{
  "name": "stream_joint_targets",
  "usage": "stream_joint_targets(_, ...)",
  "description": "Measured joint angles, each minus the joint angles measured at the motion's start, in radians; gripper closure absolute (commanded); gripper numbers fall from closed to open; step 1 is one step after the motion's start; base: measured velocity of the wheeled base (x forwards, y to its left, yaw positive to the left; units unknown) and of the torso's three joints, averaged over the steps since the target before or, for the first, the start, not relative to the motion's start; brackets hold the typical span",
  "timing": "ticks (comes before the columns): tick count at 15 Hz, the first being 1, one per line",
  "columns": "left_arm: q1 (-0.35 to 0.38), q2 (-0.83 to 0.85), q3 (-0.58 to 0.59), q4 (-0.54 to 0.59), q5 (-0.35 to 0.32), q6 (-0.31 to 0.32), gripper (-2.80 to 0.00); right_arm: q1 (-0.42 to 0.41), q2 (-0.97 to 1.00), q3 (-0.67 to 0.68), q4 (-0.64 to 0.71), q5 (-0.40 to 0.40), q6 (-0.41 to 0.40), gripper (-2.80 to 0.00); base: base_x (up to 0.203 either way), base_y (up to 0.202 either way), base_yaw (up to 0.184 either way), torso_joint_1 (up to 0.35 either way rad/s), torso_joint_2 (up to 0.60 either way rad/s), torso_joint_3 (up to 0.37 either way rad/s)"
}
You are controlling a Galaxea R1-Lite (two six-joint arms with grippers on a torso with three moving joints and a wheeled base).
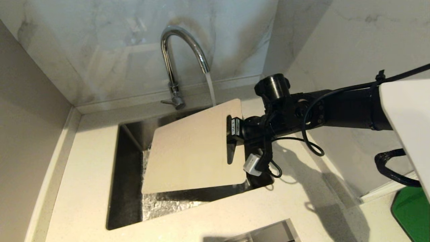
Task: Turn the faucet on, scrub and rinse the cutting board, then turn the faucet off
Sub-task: Scrub the cutting board underwater
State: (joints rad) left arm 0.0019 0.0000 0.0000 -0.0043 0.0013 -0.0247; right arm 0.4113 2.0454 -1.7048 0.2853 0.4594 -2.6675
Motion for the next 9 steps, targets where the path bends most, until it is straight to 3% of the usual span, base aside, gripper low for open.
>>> stream_joint_targets(3,0.0,0.002,-0.017,0.009,0.009,0.011,0.0,0.005,-0.036,0.036,-0.03,0.021,0.009,0.0,0.0,0.0,0.0,0.0,0.0,0.0)
stream_joint_targets(6,-0.005,0.071,-0.202,0.057,0.06,-0.014,0.0,0.004,-0.063,0.041,-0.031,0.023,0.021,0.0,0.0,0.0,0.0,0.0,0.0,0.0)
stream_joint_targets(9,-0.024,0.221,-0.425,0.083,0.098,0.019,0.0,0.005,-0.086,0.039,-0.031,0.023,0.039,0.0,0.0,0.0,0.0,0.0,0.0,0.0)
